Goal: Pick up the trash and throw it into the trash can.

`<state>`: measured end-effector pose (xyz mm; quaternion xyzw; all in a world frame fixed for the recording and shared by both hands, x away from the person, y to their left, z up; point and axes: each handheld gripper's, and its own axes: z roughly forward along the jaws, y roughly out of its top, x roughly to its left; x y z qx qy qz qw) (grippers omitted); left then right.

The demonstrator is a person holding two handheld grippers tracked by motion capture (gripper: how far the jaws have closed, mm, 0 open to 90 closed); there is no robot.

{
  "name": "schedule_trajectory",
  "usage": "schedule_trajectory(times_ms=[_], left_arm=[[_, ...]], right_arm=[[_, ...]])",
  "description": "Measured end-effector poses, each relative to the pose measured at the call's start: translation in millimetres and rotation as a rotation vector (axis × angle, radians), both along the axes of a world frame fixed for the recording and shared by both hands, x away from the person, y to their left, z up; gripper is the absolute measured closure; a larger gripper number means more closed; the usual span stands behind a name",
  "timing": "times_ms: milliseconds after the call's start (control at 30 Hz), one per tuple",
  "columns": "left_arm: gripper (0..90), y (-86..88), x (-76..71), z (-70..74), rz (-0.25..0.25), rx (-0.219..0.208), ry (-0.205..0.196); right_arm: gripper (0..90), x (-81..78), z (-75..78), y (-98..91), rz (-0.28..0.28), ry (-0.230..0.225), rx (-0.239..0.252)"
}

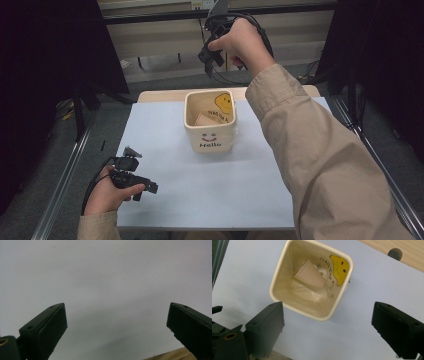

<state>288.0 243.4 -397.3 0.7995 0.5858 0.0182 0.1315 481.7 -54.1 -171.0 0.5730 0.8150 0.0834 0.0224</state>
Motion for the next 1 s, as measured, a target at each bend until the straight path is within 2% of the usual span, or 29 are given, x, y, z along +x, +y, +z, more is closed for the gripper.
schedule_trajectory(times_ms=[233,333,400,533,567,633,700,733,767,800,1000], left_arm=[[2.8,0.3,-0.4,-0.3,-0.003,0.004,0.001],[2.7,0.5,-0.8,-0.6,0.003,0.003,0.001],[2.7,-0.1,-1.0,-0.5,0.002,-0.001,0.007],[2.8,-0.8,-1.1,-0.9,0.007,0.004,-0.004],[2.8,0.0,-0.5,0.2,-0.007,0.009,-0.002],[2.8,0.1,-0.8,0.3,-0.007,0.009,0.003],[2.8,0.0,-1.2,-0.2,0.005,0.011,-0.002],[2.8,1.2,-0.8,-0.4,-0.012,0.017,-0.006],[2.8,1.2,-0.8,-0.4,-0.012,0.017,-0.006],[2.7,0.1,-1.8,-0.5,0.003,0.014,-0.002],[2.7,-1.0,-1.6,-0.4,0.005,0.018,-0.001]], right_arm=[[10.7,-2.9,2.2,-5.4,0.011,0.000,-0.017],[10.6,-6.2,5.5,-10.8,0.021,-0.016,-0.019],[10.6,-12.6,9.8,-17.2,0.024,-0.030,-0.033],[10.6,-20.7,13.0,-27.0,0.019,-0.043,-0.030],[10.5,-26.2,14.0,-36.1,0.019,-0.050,-0.036],[10.6,-28.1,14.0,-39.8,0.016,-0.051,-0.038],[10.3,-36.0,12.5,-56.8,-0.002,-0.056,-0.045],[10.3,-37.7,12.0,-60.7,0.001,-0.059,-0.049],[10.3,-37.7,12.0,-60.7,0.001,-0.059,-0.049],[10.3,-44.3,10.3,-70.2,-0.004,-0.065,-0.056],[10.3,-60.0,3.2,-87.1,0.009,-0.084,-0.068]])
